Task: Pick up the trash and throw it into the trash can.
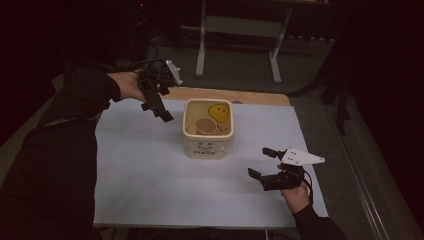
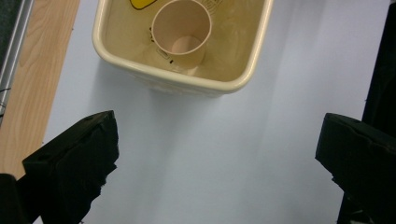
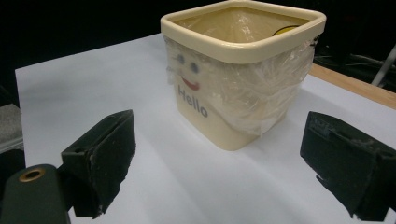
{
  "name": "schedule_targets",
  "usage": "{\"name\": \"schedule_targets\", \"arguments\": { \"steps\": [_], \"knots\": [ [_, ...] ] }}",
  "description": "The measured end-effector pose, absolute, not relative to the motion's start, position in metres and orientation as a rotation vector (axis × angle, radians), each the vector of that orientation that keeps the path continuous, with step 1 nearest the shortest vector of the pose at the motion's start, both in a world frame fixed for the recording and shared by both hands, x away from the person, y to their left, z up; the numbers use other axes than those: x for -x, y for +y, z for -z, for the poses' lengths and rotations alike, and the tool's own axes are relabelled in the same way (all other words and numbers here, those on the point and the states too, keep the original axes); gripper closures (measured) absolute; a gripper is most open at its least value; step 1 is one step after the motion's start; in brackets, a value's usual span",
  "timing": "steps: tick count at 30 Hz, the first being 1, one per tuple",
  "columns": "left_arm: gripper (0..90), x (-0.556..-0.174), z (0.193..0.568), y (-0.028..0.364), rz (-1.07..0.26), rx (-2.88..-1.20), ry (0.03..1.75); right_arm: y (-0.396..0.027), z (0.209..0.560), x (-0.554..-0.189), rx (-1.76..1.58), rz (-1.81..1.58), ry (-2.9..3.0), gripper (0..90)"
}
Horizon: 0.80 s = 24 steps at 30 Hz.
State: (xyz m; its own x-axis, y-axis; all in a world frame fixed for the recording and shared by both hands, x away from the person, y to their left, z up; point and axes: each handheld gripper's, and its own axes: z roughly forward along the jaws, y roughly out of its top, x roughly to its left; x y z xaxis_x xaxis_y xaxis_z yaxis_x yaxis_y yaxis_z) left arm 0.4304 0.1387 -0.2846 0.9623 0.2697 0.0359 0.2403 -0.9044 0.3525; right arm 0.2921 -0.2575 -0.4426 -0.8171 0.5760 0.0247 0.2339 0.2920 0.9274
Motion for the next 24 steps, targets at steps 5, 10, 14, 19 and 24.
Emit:
{"name": "schedule_targets", "arguments": {
  "steps": [5, 10, 14, 19, 24],
  "knots": [
    [0.5, -0.422, 0.29, 0.148, -0.103, -2.754, 0.387, -0.258, 0.442, -0.292, -0.738, -1.537, 2.247, 10.2],
    [0.5, -0.415, 0.301, 0.16, -0.099, -2.737, 0.418, -0.258, 0.442, -0.292, -0.738, -1.535, 2.245, 10.3],
    [0.5, -0.41, 0.31, 0.169, -0.086, -2.72, 0.441, -0.258, 0.442, -0.292, -0.737, -1.535, 2.245, 10.3],
    [0.5, -0.402, 0.321, 0.183, -0.073, -2.677, 0.47, -0.258, 0.442, -0.292, -0.738, -1.532, 2.248, 10.2],
    [0.6, -0.392, 0.336, 0.193, -0.044, -2.657, 0.494, -0.257, 0.443, -0.292, -0.74, -1.528, 2.251, 10.2]
  ]
}}
